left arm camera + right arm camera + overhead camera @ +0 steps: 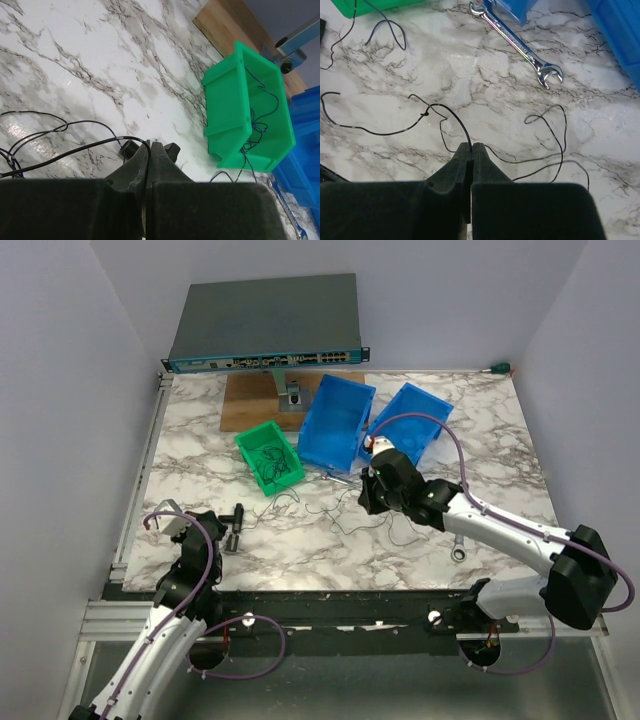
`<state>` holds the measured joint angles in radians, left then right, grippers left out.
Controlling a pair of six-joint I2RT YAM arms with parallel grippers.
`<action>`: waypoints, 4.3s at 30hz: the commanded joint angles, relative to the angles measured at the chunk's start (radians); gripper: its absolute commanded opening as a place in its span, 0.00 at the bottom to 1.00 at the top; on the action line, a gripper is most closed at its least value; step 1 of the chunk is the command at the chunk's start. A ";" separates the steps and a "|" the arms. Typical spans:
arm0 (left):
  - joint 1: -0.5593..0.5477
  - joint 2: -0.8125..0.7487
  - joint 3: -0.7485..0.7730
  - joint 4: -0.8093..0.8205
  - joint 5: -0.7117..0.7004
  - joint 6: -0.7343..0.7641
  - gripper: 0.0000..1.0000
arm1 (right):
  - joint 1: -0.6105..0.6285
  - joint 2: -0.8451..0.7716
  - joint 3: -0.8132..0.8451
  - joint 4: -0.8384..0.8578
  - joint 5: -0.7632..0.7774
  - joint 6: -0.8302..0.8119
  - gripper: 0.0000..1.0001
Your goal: Untangle the cables
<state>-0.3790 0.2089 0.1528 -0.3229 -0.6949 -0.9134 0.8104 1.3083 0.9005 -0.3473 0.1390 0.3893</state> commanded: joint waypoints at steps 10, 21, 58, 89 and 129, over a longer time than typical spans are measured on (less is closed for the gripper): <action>0.001 -0.017 -0.004 0.019 0.040 0.017 0.00 | 0.004 0.064 0.040 -0.124 0.190 0.050 1.00; 0.000 -0.034 -0.008 0.010 0.044 0.017 0.00 | -0.228 0.031 -0.116 -0.019 0.046 0.199 1.00; 0.000 -0.038 -0.009 -0.001 0.037 0.010 0.00 | -0.073 0.186 -0.134 0.063 -0.143 0.033 1.00; 0.000 -0.037 -0.006 -0.004 0.031 0.002 0.00 | 0.204 0.467 0.002 -0.105 0.227 0.074 0.59; 0.001 -0.036 -0.009 0.002 0.029 0.006 0.00 | 0.122 0.179 0.405 0.162 0.406 -0.089 0.01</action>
<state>-0.3790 0.1719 0.1509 -0.3233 -0.6643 -0.9092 0.9821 1.4578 1.2400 -0.2779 0.4919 0.3298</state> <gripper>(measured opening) 0.012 0.030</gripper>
